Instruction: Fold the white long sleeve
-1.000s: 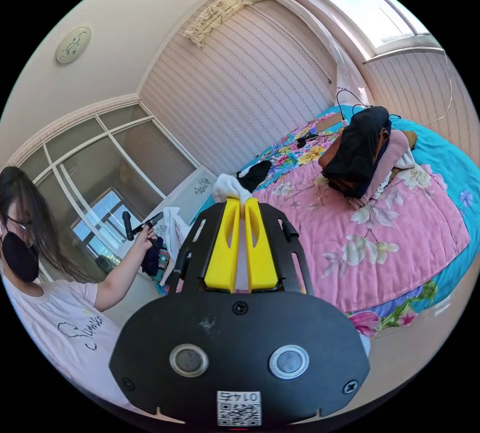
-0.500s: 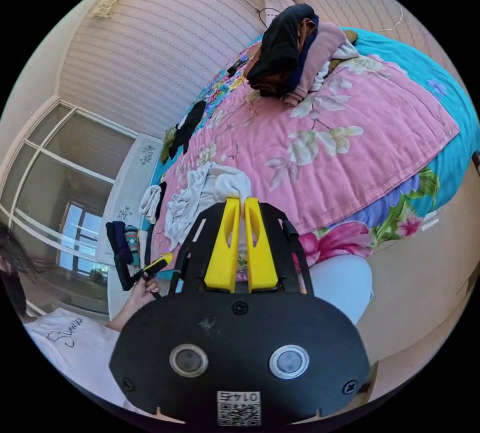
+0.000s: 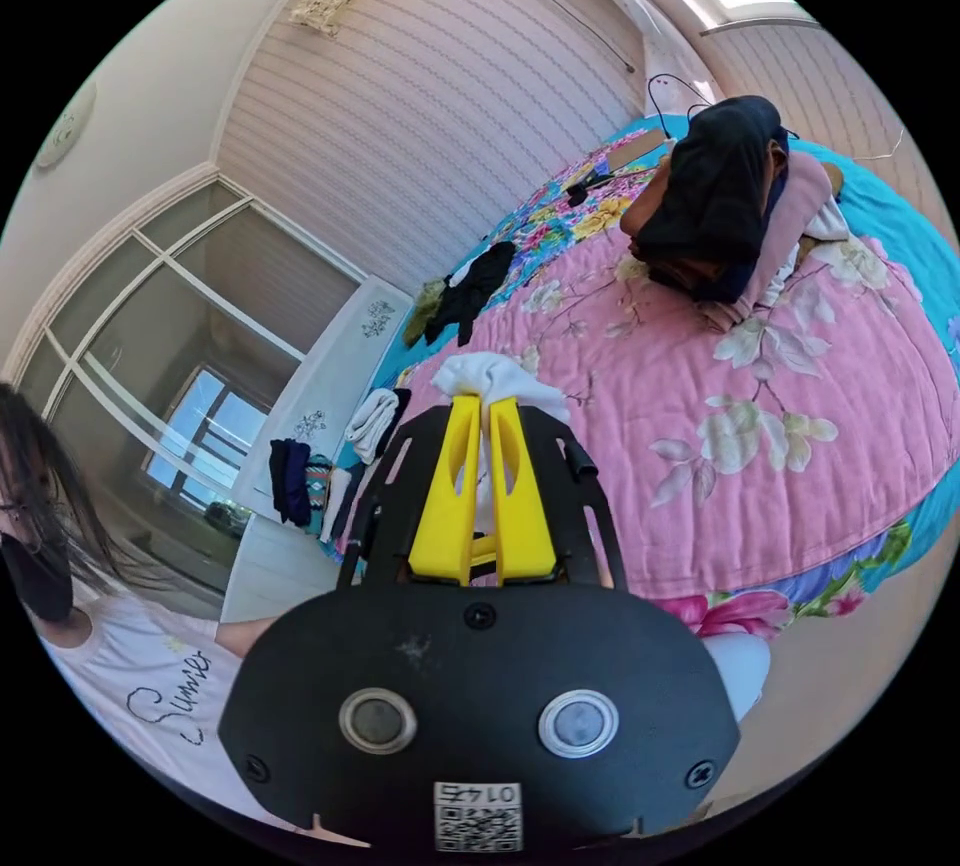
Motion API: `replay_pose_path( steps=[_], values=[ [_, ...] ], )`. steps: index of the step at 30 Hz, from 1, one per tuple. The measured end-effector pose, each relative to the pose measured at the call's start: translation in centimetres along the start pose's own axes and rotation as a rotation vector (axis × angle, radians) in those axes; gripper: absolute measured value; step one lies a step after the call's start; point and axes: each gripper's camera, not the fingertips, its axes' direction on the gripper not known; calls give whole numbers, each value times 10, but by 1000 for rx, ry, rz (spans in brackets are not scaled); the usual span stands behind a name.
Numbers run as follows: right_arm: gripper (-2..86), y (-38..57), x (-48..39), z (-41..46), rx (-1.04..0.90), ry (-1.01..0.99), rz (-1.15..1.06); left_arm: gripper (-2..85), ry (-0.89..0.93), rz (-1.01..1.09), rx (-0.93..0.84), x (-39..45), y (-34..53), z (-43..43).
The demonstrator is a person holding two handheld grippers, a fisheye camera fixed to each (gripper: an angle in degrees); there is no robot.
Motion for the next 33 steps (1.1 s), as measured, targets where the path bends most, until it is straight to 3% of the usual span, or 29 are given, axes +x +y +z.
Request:
replay_pose_path(
  steps=[7,11,14,17,19,21,28,33],
  values=[
    [6,3,-42,5,-118,-132,-191,-9,148,-5,142,-33,78,-99],
    [6,10,-57,14,-216,-262,-243,-10,66,-13,237,-60,125,-183],
    [6,10,-61,31,-238,-363,-211,-10,-53,-42,294,-86,109,-204],
    [6,7,-55,60,-212,-229,-164,-9,-186,-222,338,-112,83,-188],
    [6,12,-42,91,-253,-6,-132,-7,-200,-279,304,-117,77,-173],
    [6,18,-31,111,-310,96,-89,-2,-187,-312,284,-112,85,-164],
    [7,36,-17,135,-403,103,-2,42,-35,-426,176,-83,157,-130],
    [8,39,-22,132,-390,86,32,66,-50,-353,178,-43,121,-110]
  ],
)
